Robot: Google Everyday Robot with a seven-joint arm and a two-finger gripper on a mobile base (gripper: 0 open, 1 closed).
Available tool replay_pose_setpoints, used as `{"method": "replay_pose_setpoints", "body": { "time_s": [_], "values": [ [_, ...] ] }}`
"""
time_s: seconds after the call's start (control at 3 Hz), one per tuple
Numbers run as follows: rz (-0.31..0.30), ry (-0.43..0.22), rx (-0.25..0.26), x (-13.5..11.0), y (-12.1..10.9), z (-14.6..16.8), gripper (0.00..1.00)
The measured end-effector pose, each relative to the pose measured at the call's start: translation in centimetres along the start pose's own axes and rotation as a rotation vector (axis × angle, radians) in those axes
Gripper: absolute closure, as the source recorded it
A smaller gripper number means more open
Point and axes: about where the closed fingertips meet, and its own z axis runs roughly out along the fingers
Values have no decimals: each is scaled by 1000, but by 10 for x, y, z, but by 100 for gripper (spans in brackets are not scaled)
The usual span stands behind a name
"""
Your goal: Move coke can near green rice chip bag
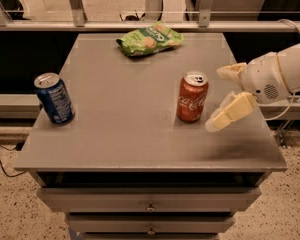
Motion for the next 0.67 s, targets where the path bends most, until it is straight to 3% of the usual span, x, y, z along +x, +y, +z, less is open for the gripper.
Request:
{"method": "replay_pose_setpoints", "body": {
  "time_s": [0.67],
  "values": [
    [50,-193,-49,-26,3,46,0]
  ]
}}
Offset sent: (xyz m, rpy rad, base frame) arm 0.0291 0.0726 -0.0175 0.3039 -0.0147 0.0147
